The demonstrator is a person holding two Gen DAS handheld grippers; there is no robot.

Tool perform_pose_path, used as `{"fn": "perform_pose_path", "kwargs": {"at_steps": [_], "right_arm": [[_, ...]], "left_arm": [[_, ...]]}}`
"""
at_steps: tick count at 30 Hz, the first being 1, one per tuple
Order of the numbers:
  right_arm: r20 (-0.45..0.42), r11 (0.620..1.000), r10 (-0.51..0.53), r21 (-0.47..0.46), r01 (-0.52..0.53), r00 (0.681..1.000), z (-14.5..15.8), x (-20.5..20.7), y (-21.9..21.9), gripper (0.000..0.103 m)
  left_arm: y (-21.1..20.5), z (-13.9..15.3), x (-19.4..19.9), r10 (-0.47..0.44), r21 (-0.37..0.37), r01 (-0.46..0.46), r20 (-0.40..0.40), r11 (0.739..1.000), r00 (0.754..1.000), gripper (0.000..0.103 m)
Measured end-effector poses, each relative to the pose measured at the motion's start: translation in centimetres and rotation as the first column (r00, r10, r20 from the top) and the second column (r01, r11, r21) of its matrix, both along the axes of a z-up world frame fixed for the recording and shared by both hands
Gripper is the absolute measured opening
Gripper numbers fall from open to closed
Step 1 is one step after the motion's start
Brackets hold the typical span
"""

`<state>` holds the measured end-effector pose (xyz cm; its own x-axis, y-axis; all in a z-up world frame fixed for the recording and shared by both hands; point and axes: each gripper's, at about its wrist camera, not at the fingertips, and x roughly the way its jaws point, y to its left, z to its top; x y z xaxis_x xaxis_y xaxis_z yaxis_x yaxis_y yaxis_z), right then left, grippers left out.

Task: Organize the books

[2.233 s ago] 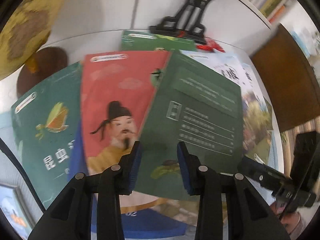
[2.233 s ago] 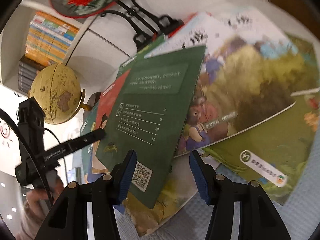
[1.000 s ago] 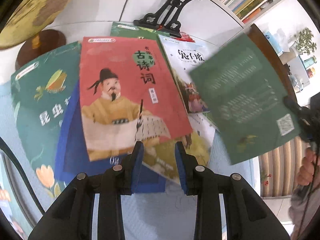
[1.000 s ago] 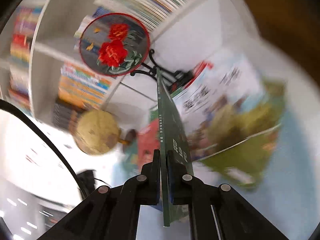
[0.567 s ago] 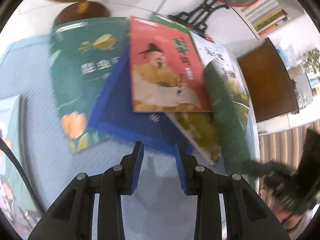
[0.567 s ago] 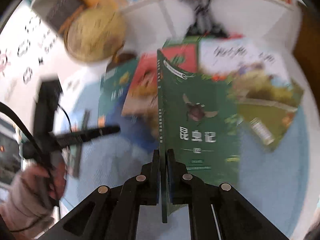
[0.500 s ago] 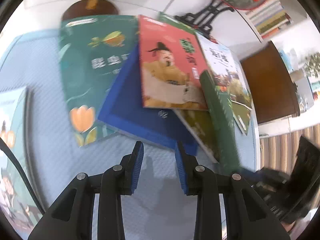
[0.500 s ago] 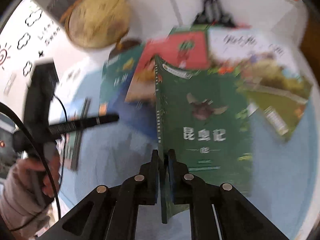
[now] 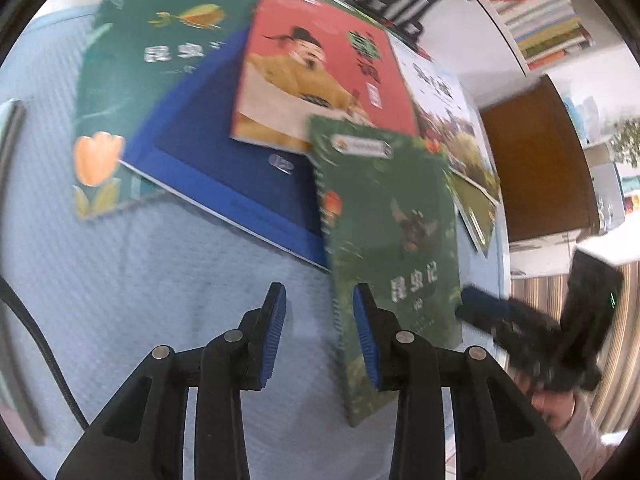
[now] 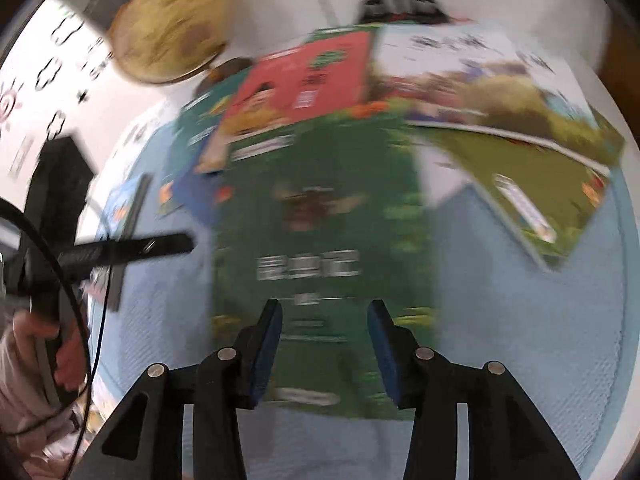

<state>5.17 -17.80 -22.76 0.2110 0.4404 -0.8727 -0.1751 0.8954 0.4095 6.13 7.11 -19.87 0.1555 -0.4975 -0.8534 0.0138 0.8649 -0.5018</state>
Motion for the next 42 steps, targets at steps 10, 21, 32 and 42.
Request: {"fn": "perform_pose_path", "kwargs": {"at_steps": [10, 21, 32, 42], "right_arm": [[-0.002, 1.0, 0.0, 0.027, 0.0, 1.0, -2.3, 1.7, -1.8, 0.046], [0.075, 0.995, 0.093, 0.031, -0.095, 0.993, -2.3, 1.6, -0.4, 0.069], [-0.02, 0.983, 0.02, 0.183, -0.016, 1.0, -3.0, 3.3, -3.1, 0.049], [-0.114, 0.926, -0.046, 0.369, 0.085, 0.992, -4.7, 3.2, -6.3, 0.031]], "left_arm": [[-4.3, -1.1, -0.4, -0.083, 0.098, 0.086, -0.03, 0.992, 0.996, 0.034], [-5.5, -1.3, -0.1, -0.066, 0.116, 0.067, -0.016, 0.991, 0.998, 0.043], [-5.0, -1.7, 0.1, -0.032, -0.02, 0.031, -0.044, 0.999, 0.999, 0.038], [-3.4, -2.6, -0.6, 0.002, -0.14, -0.014, -0.084, 0.99, 0.996, 0.023]]}}
